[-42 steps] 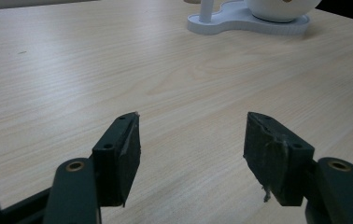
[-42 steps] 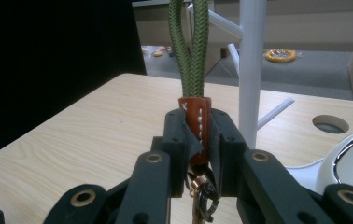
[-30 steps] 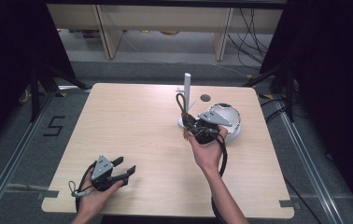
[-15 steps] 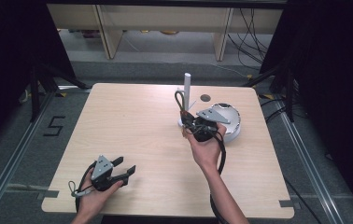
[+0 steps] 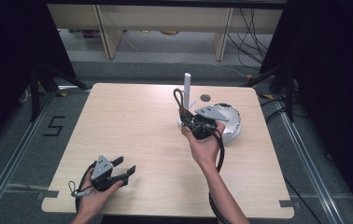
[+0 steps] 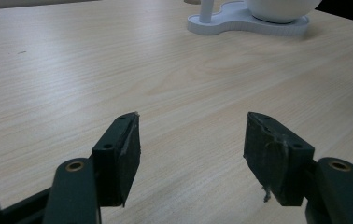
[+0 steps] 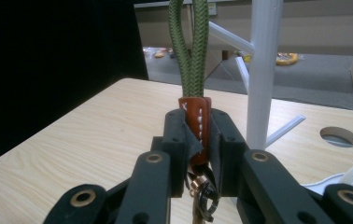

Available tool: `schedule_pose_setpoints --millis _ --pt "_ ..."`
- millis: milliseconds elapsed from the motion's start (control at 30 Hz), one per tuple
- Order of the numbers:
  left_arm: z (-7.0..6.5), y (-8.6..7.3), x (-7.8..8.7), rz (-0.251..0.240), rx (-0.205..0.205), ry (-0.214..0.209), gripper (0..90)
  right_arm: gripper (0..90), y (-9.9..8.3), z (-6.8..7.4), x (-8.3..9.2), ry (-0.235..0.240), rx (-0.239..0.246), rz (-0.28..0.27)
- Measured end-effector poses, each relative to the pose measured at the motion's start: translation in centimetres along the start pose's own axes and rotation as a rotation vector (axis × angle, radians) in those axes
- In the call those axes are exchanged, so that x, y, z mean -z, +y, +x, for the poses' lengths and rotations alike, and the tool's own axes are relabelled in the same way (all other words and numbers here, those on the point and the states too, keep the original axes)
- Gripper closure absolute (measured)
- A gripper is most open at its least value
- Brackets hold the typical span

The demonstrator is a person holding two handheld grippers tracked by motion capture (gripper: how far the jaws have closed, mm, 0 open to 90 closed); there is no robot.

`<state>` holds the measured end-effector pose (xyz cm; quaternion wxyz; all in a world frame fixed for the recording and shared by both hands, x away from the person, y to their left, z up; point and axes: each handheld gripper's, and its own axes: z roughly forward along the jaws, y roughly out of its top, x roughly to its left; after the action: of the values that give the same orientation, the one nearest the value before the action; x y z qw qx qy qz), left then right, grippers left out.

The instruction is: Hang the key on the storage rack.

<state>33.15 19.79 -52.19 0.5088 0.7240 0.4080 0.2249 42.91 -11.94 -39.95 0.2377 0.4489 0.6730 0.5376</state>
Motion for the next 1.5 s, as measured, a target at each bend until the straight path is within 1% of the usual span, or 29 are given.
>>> schedule_pose_setpoints --millis 33,100,133,167,200,233,300,400,433,533,600,633,667,700,800,833,900,967,1033,1067,1100,1133,1167,1200,1267,1333,1367,1500 --pt "0.0 0.0 0.0 -0.003 0.004 0.000 35.8 78.9 0.0 0.0 0.0 0.007 -0.006 -0.003" --pt "0.0 0.0 0.0 0.000 0.000 0.001 35.8 78.8 0.0 0.0 -0.1 0.001 -0.007 0.002" --pt "0.0 0.0 0.0 0.000 0.004 0.001 35.8 78.8 0.0 -0.1 -0.1 0.001 0.009 -0.004" --pt "0.0 0.0 0.0 0.000 0.002 0.000 35.8 78.8 0.1 -0.2 -0.2 0.002 0.008 -0.005" --pt "0.0 0.0 0.0 0.000 0.002 -0.001 35.9 78.8 0.1 -0.1 -0.2 0.001 -0.007 -0.002" --pt "0.0 0.0 0.0 0.000 0.000 0.000 35.8 78.8 0.2 -0.1 -0.2 0.000 0.005 -0.008" --pt "0.0 0.0 0.0 -0.002 0.003 -0.001 35.8 78.8 0.3 -0.1 -0.3 0.000 0.012 -0.007" --pt "0.0 0.0 0.0 0.000 0.000 0.001 35.8 78.8 0.4 0.0 -0.4 0.003 0.003 -0.007" --pt "0.0 0.0 0.0 0.000 0.004 0.001 35.8 78.8 0.4 -0.1 -0.5 0.005 0.016 -0.007" --pt "0.0 0.0 0.0 -0.001 0.002 0.000 35.7 78.8 0.4 -0.1 -0.6 0.003 0.013 -0.001" --pt "0.0 0.0 0.0 -0.002 0.001 0.000 35.6 78.8 0.4 -0.1 -0.6 0.003 -0.010 0.007" --pt "0.0 0.0 0.0 -0.001 -0.002 0.001 35.6 78.8 0.4 -0.1 -0.7 0.002 -0.013 0.006" --pt "-0.1 0.0 0.0 0.000 -0.004 0.001 35.6 78.8 0.5 -0.2 -0.7 0.004 0.002 0.004" --pt "-0.1 0.0 0.0 0.000 -0.004 0.002 35.6 78.8 0.5 -0.2 -0.8 0.004 0.002 0.001" --pt "-0.1 0.0 0.0 0.000 -0.004 0.002 35.6 78.8 0.6 -0.1 -0.8 0.005 -0.018 0.005" --pt "0.0 0.0 0.0 0.000 -0.003 0.002 35.6 78.8 0.6 -0.1 -0.9 0.003 -0.006 0.005" --pt "0.0 0.0 0.0 -0.001 -0.001 0.001 35.6 78.8 0.7 -0.1 -1.0 0.007 -0.004 0.007" --pt "0.0 0.0 0.0 -0.001 -0.001 0.001 35.6 78.8 0.7 -0.3 -1.1 0.002 0.019 0.000" --pt "0.0 0.0 0.0 -0.001 -0.001 0.001 35.6 78.8 0.8 -0.3 -1.2 0.002 0.014 0.003" --pt "0.0 0.0 0.0 -0.001 -0.002 0.002 35.6 78.8 0.8 -0.2 -1.1 0.001 -0.006 0.007" --pt "0.0 0.0 0.0 -0.001 -0.003 0.001 35.6 78.8 0.8 -0.2 -1.2 0.006 -0.009 0.007" --pt "0.0 0.0 0.0 -0.001 -0.002 0.001 35.6 78.8 0.8 -0.2 -1.2 0.000 -0.017 0.010" --pt "0.0 0.0 0.0 -0.001 -0.002 0.001 35.6 78.8 0.8 -0.2 -1.2 0.001 -0.018 0.011" --pt "-0.1 0.0 0.0 -0.003 0.001 0.000 35.5 78.8 0.8 -0.3 -1.3 0.001 -0.003 0.004" --pt "0.0 0.0 0.0 -0.003 0.004 0.000 35.6 78.8 0.9 -0.1 -1.4 0.002 -0.019 0.012" --pt "0.0 0.0 0.0 -0.003 0.004 0.000 35.5 78.8 1.0 -0.1 -1.5 -0.001 -0.012 0.011" --pt "0.0 0.0 0.0 -0.003 0.003 0.000 35.6 78.8 1.0 -0.2 -1.7 0.003 0.007 0.006" --pt "-0.1 0.0 0.0 -0.001 -0.002 0.001 35.5 78.8 0.9 -0.3 -1.9 -0.002 0.001 0.014"
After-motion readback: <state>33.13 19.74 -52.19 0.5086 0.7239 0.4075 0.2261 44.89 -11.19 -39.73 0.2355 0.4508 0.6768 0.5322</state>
